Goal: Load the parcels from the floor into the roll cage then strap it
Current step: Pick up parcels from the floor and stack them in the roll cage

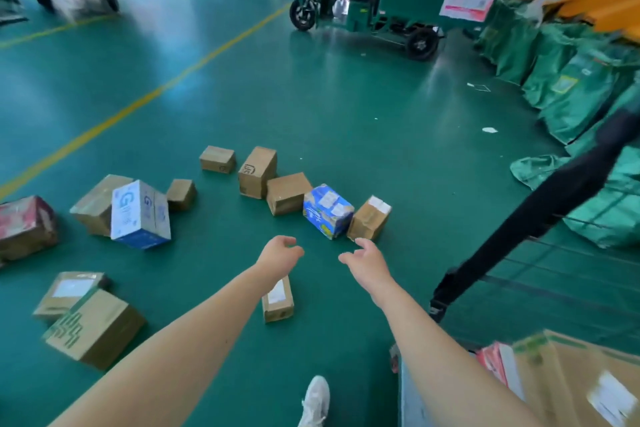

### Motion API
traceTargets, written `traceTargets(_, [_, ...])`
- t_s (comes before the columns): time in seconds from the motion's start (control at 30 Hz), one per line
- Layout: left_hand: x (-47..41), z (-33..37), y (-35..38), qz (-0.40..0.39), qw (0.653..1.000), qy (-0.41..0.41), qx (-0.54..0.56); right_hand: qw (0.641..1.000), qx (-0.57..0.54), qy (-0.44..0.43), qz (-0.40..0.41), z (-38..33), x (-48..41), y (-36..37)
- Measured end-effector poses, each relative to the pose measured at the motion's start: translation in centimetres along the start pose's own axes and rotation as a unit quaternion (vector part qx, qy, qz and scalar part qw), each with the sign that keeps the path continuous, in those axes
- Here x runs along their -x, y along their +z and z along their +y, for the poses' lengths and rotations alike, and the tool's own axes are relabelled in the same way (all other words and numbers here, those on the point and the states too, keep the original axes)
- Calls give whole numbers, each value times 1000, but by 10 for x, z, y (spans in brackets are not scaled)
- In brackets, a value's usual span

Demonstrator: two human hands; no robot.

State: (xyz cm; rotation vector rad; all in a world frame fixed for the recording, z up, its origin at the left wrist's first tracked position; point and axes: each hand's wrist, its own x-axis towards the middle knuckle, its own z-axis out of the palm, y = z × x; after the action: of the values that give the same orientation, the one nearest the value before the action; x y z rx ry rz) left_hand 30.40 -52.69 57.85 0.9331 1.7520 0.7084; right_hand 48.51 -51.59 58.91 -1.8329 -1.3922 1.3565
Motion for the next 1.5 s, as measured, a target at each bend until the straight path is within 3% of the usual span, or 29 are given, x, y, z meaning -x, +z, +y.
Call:
traceTargets(0.27, [-123,87,14,10,1000,-9,6,1000,4,7,0,-59,-137,-50])
traceTargets(0.7, [-345,179,35,-12,999,-31,-7,996,0,90,-3,-110,-349,-71])
traceTargets(1.03, [-553,267,48,-77,989,-53,-115,980,-65,189,24,-143,-540,-77])
traceTargets(1.5, [-742,291,121,-139,956,-110,-234,949,-107,296,18,-112,-710,-104])
